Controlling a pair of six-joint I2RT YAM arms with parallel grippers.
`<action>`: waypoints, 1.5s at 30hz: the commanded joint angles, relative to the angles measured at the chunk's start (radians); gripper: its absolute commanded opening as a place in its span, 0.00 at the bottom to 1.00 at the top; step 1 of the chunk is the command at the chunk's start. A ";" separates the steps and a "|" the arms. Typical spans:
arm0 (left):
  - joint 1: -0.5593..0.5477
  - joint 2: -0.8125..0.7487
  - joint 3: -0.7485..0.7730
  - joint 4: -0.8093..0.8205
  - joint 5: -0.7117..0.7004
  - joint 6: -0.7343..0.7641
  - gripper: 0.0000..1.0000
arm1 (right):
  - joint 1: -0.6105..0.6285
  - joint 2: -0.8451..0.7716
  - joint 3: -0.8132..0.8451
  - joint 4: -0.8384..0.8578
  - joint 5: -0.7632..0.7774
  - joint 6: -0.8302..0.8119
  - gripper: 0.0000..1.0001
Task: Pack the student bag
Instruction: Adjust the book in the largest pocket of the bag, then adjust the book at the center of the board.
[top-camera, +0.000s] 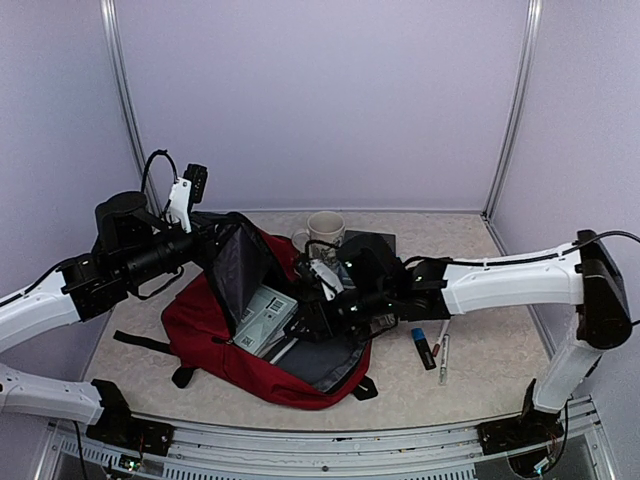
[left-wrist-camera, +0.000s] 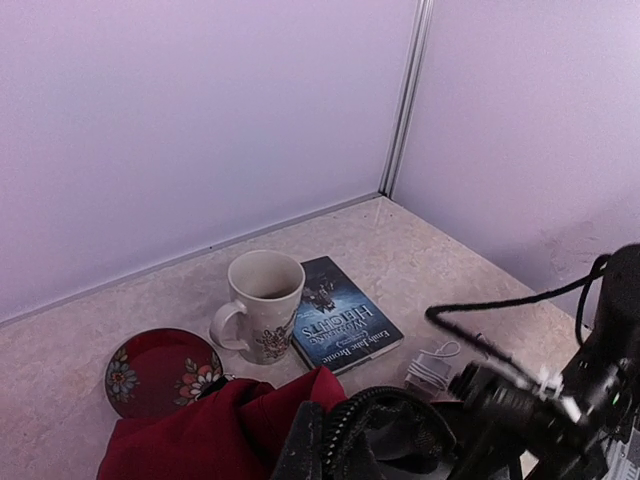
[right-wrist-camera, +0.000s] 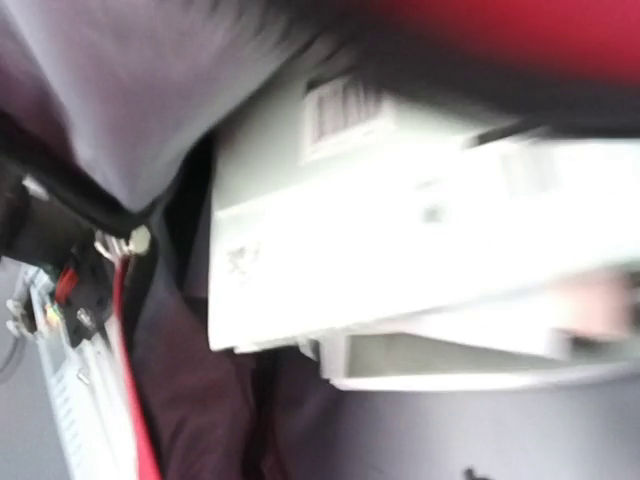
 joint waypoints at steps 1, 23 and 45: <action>0.027 0.005 0.001 0.029 0.015 -0.015 0.00 | -0.132 -0.223 -0.134 0.093 -0.091 0.011 0.61; 0.030 0.006 -0.006 0.023 -0.013 0.002 0.00 | -0.524 0.342 0.385 -0.585 0.490 -0.090 1.00; 0.060 0.031 -0.003 0.021 -0.009 0.003 0.00 | -0.388 0.550 0.611 -0.542 0.506 -0.255 1.00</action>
